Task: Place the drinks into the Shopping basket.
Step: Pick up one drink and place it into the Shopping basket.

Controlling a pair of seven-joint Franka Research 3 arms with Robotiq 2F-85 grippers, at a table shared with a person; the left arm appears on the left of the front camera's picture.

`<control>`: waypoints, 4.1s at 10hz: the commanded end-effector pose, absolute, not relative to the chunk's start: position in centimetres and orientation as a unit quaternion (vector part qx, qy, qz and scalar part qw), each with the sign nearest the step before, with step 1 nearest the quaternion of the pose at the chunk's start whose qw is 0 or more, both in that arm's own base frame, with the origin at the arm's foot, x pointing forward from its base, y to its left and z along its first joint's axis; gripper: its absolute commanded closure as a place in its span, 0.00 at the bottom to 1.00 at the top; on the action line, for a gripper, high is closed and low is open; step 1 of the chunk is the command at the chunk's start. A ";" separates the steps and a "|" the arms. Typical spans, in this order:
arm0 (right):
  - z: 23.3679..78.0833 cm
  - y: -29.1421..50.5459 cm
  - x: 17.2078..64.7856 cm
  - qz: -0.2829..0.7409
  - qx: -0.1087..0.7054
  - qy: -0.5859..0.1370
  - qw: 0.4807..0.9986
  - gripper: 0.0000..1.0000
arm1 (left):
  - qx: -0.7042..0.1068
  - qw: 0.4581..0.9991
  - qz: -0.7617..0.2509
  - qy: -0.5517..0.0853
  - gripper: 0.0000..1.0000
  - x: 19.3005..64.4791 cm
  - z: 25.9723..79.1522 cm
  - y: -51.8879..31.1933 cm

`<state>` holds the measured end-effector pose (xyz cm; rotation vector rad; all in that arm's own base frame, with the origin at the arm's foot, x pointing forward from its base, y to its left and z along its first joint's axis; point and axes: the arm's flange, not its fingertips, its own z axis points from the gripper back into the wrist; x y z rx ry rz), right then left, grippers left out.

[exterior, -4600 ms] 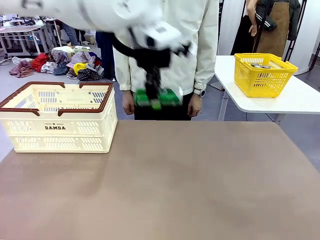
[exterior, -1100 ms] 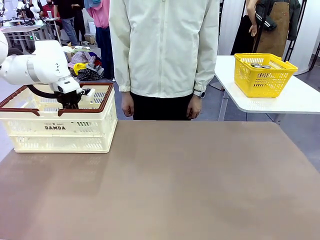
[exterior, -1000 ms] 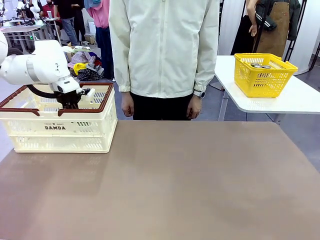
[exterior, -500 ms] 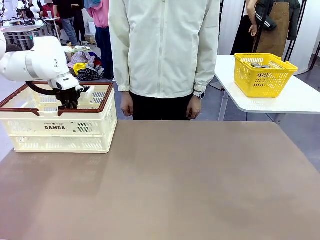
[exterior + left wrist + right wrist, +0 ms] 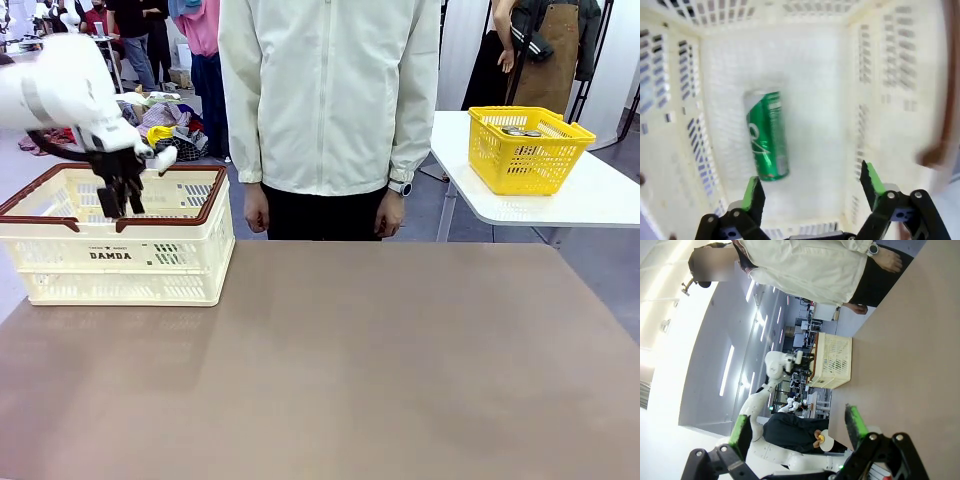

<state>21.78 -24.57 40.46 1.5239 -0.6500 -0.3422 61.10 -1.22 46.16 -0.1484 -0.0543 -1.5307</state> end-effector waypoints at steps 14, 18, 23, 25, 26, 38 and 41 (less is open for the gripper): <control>41.0 -24.7 21.8 -0.151 0.676 -0.289 0.660 0.00 | -0.574 0.675 -0.339 -0.316 0.00 36.6 49.3 8.8; 41.0 -24.7 21.8 -0.151 0.676 -0.289 0.660 0.00 | -0.592 0.667 -0.331 -0.309 0.00 36.6 49.1 9.5; 41.0 -24.7 21.8 -0.151 0.676 -0.289 0.660 0.00 | -0.592 0.667 -0.331 -0.309 0.00 36.6 49.1 9.5; 41.0 -24.7 21.8 -0.151 0.676 -0.289 0.660 0.00 | -0.592 0.667 -0.331 -0.309 0.00 36.6 49.1 9.5; 41.0 -24.7 21.8 -0.151 0.676 -0.289 0.660 0.00 | -0.592 0.667 -0.331 -0.309 0.00 36.6 49.1 9.5; 41.0 -24.7 21.8 -0.151 0.676 -0.289 0.660 0.00 | -0.592 0.667 -0.331 -0.309 0.00 36.6 49.1 9.5; 41.0 -24.7 21.8 -0.151 0.676 -0.289 0.660 0.00 | -0.592 0.667 -0.331 -0.309 0.00 36.6 49.1 9.5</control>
